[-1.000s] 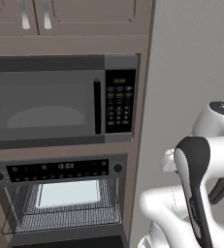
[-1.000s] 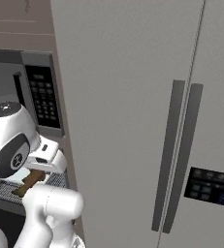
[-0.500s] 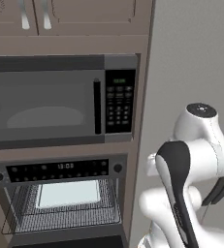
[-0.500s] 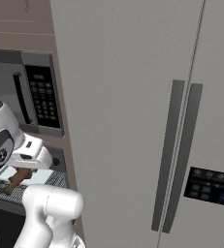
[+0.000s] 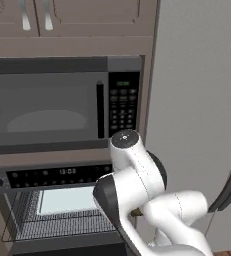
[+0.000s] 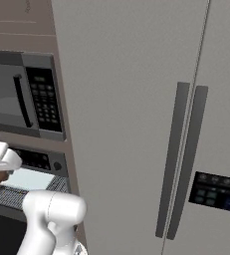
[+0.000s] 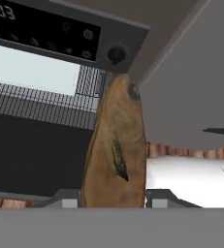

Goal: Place the fish on the top rack of the oven.

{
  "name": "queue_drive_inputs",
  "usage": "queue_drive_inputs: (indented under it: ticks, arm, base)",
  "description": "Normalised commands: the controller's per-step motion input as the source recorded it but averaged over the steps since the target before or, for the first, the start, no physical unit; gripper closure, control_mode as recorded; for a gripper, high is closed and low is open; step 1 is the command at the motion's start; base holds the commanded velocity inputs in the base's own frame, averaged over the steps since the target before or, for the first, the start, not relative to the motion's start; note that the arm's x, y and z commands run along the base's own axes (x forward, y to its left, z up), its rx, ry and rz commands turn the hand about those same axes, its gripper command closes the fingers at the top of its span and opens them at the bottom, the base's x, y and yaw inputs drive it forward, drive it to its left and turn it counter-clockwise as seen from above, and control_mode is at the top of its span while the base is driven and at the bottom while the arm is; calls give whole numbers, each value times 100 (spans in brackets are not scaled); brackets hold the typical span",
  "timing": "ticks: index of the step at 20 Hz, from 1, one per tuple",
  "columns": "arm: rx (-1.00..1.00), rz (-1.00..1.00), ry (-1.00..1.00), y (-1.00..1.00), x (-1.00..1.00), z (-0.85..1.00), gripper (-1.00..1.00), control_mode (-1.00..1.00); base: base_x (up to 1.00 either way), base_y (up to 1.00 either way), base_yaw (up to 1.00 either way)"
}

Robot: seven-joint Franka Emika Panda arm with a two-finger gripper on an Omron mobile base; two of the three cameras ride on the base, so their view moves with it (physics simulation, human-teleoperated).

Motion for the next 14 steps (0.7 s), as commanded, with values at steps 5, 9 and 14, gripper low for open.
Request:
queue_drive_inputs:
  ticks: [5,9,14]
  arm:
    - [0,0,-20,100,47,-97,100,-100]
    - [11,-3,-23,97,32,-100,100,-100]
    - [20,-10,-15,64,49,-82,100,-100]
  base:
    - [0,0,0]
    - [0,0,0]
    - [0,0,0]
